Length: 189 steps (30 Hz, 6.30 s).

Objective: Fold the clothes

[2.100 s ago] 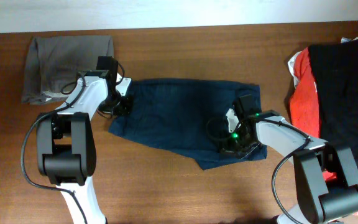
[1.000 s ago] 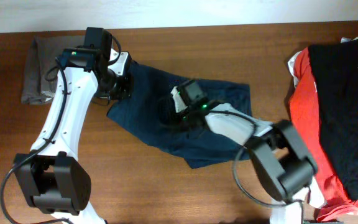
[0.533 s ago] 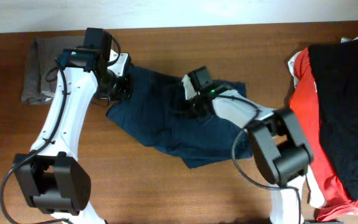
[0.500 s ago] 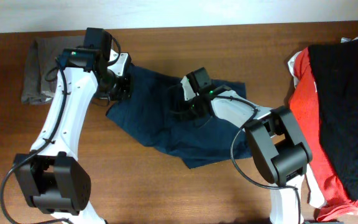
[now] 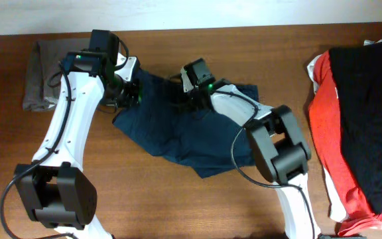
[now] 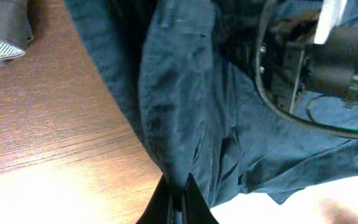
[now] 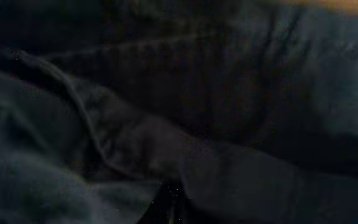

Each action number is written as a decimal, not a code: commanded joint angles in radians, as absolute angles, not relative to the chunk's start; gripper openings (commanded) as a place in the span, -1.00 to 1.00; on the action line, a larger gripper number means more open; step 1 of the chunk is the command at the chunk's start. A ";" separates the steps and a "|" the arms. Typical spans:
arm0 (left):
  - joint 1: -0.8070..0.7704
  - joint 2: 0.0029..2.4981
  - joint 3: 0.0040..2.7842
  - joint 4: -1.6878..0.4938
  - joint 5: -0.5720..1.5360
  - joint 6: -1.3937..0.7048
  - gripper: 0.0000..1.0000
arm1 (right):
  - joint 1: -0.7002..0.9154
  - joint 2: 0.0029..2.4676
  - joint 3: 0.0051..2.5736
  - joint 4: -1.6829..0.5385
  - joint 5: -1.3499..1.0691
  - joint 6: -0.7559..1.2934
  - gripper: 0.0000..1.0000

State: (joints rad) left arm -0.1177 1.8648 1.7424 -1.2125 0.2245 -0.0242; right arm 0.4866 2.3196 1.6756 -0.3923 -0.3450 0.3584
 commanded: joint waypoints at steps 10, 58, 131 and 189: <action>-0.115 1.834 1.766 -1.225 0.202 -0.030 -0.99 | 0.105 1.914 1.744 -1.207 -0.099 0.241 -0.91; -0.530 2.064 1.888 -1.070 0.209 -0.276 -0.98 | 0.025 1.690 1.301 -1.069 -0.250 0.234 -0.91; -0.322 2.461 1.945 -0.847 0.449 0.005 -0.99 | 0.072 2.070 1.346 -0.688 -0.677 0.008 -0.91; -0.384 1.907 0.983 -0.570 0.463 -0.119 -0.99 | -0.059 1.623 1.168 -0.999 -0.455 0.162 0.96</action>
